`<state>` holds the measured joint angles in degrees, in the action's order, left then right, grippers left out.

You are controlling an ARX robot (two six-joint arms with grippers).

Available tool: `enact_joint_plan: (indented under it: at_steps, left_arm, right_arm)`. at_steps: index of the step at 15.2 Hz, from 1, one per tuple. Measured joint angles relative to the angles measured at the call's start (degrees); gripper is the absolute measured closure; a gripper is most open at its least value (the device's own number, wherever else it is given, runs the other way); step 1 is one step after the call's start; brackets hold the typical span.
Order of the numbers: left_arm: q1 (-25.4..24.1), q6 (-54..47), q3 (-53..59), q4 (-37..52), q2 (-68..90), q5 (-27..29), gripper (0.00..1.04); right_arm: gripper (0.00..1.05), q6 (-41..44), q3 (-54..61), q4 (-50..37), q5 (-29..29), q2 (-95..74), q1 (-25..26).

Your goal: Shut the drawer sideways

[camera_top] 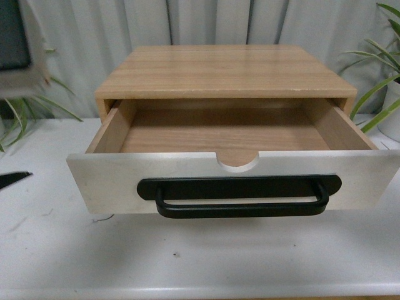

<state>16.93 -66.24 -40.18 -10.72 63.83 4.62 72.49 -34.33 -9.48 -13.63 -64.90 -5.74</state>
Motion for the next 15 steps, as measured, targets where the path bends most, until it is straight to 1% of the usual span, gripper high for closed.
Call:
enact_joint_plan:
  at_steps: [2,3,5,7,12,15]
  left_arm:
    - [2.6,-3.3,-0.9,-1.8,2.8,-0.1,0.07]
    - [3.3,-4.0,-1.5,-1.4,3.9,-0.2,0.07]
    - [3.4,-4.6,-2.6,1.2,6.6,0.2,0.07]
    - [3.3,-4.7,-2.8,3.6,9.2,1.0,0.07]
    - [3.9,-4.4,-3.5,7.3,13.0,2.1,0.07]
    - [4.2,-3.1,-4.1,11.4,15.8,2.7,0.07]
  right_arm:
    - [0.06,10.0,-2.0,4.5,-0.4,-1.9,-0.7]
    - [0.06,12.9,-2.4,5.7,-0.3,-3.5,-0.9]
    - [0.06,16.0,-3.3,7.0,-0.2,-6.3,-1.6]
    - [0.06,16.7,-5.1,6.4,0.5,-8.2,-3.0]
    - [0.06,16.5,-7.5,7.2,2.6,-13.2,-3.7]
    - [0.06,15.6,-9.0,5.9,2.9,-15.1,-4.1]
